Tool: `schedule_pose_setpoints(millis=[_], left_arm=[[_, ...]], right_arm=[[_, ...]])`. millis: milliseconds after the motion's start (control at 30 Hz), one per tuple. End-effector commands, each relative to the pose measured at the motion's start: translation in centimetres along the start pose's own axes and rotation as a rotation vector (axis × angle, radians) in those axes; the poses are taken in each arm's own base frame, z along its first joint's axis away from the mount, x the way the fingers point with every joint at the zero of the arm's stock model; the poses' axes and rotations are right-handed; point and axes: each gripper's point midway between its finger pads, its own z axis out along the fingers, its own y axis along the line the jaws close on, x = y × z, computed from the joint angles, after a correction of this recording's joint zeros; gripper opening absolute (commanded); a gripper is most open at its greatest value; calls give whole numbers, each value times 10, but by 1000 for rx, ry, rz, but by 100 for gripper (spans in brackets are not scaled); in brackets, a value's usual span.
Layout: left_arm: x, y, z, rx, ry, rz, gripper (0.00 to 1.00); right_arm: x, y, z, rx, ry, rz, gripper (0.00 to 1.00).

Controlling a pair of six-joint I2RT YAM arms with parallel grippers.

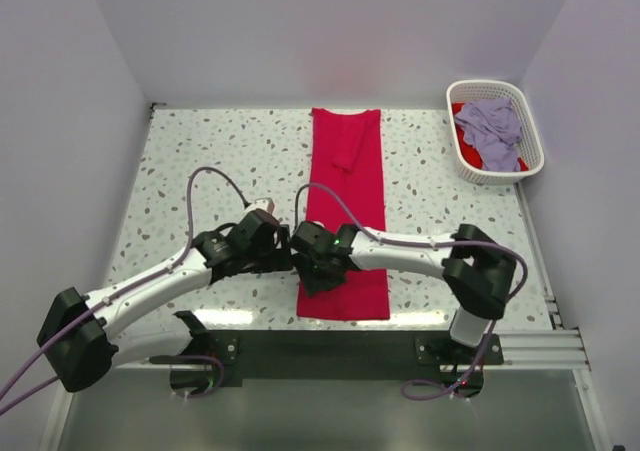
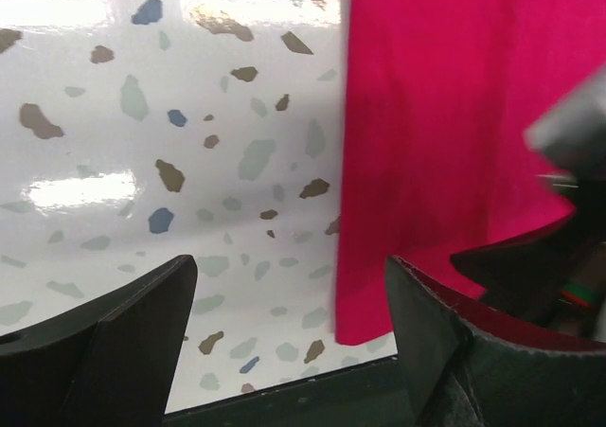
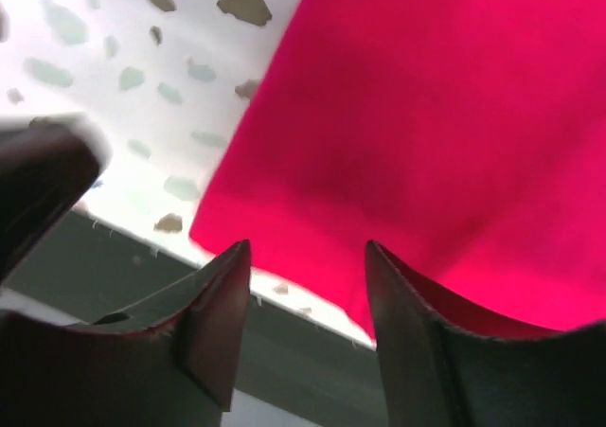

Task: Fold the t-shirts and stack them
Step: Fold the tshirt

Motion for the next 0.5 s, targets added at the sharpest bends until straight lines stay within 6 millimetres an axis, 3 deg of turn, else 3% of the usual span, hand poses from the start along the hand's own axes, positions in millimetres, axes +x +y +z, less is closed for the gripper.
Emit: schedule_pose_setpoints(millis=[0, 200, 400, 467], left_arm=[[8, -15, -3, 95, 14, -41, 86], [34, -29, 3, 169, 111, -26, 82], [59, -49, 12, 217, 215, 25, 67], [63, -55, 14, 229, 233, 34, 65]], right_arm=[[-11, -21, -56, 62, -145, 30, 57], [34, -90, -87, 186, -165, 149, 63], [78, -134, -76, 152, -102, 310, 61], [78, -138, -77, 115, -129, 348, 58]])
